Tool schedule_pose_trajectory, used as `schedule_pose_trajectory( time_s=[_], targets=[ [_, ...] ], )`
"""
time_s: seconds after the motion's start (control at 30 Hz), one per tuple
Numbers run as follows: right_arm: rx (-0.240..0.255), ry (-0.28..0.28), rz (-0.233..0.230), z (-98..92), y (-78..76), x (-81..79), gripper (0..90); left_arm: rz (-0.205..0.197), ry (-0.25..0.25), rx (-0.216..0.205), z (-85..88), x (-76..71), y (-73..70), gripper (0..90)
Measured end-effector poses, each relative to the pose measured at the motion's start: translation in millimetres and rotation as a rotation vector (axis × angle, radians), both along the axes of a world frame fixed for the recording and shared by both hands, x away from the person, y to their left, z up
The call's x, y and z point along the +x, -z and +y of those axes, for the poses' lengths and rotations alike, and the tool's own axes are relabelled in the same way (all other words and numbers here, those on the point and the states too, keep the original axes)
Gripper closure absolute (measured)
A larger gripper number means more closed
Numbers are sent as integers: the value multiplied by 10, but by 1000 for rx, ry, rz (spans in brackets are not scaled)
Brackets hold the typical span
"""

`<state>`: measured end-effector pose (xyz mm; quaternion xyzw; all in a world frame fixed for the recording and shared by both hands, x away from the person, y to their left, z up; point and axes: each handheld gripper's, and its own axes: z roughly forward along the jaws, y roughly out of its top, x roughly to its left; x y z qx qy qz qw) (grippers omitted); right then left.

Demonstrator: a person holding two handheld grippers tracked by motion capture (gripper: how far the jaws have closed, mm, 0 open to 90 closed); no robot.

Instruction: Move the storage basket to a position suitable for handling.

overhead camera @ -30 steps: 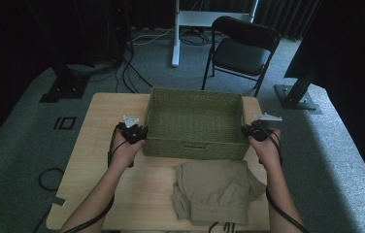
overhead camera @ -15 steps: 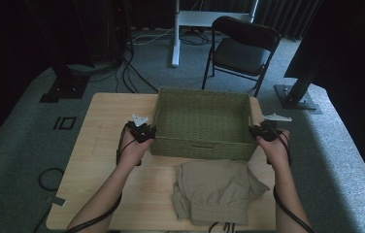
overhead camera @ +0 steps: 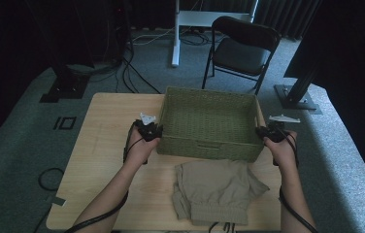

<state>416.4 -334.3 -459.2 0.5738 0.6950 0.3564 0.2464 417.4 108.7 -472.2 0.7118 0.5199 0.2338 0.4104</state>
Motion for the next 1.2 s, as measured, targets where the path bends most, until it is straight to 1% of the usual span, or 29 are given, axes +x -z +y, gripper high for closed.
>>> schedule_pose_trajectory(
  time_s=[0.03,0.13,0.23,0.3,0.37,0.47,0.63,0.73,0.8,0.87,0.97,1.03,1.1,1.13,1.2],
  targets=[
    [-2,0,-1,-9,0,0,736,-1,1,4,-8,-2,-1,788],
    [1,-1,0,-26,0,5,736,-1,-2,-2,-13,-12,3,788],
    [-16,-2,6,-11,-12,17,739,1,-2,-2,-10,-16,1,788],
    [-11,-5,5,-14,-10,31,740,2,-1,-1,-3,-24,-1,784],
    [-4,-9,3,-19,-7,51,741,4,2,1,2,-31,-4,781],
    [-9,-16,11,-7,-17,91,745,10,3,8,16,-27,-15,777],
    [-11,-32,13,33,-20,150,748,13,-9,0,69,-56,-12,774],
    [-27,-45,13,74,-25,180,747,16,-12,8,94,-69,-19,774],
    [-38,-52,13,94,-29,194,747,16,-14,3,104,-69,-17,772],
    [-25,-51,12,87,-25,193,746,15,-14,0,105,-70,-15,771],
    [11,-49,6,57,-10,186,743,16,-13,1,105,-68,-17,770],
    [12,-48,3,57,-9,183,743,17,-10,0,109,-65,-17,768],
    [6,-48,3,60,-11,182,728,20,3,1,123,-58,-22,757],
    [4,-43,5,55,-13,184,695,24,13,-1,135,-52,-27,744],
    [12,-35,15,35,-11,190,638,35,35,-20,151,-36,-34,652]
  ],
)
